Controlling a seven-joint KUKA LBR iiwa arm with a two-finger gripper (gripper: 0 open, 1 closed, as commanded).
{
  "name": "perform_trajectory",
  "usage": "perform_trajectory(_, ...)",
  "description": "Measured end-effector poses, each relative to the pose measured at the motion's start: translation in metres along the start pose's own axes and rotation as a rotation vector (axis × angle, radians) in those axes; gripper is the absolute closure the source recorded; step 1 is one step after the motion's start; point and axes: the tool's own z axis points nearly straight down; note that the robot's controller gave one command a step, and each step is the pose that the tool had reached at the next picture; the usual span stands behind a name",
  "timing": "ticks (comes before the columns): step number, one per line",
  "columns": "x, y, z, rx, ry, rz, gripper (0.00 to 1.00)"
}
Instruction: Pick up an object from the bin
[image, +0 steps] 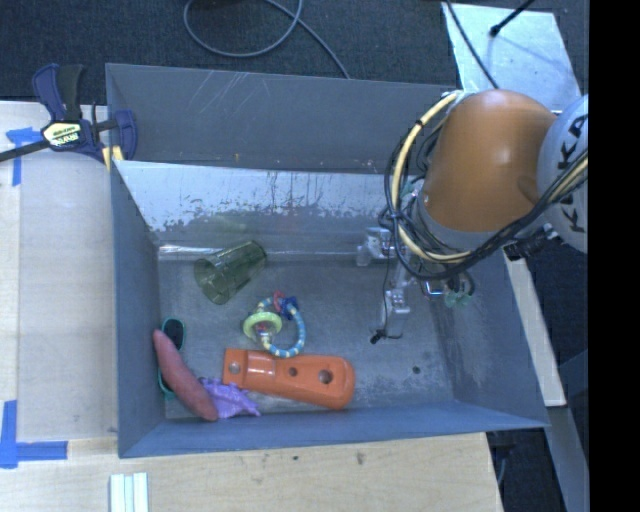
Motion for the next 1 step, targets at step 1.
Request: perform_trajectory(1,-0.0014,0.0,-0.0047,0.0,-0.008,0.0,0.0)
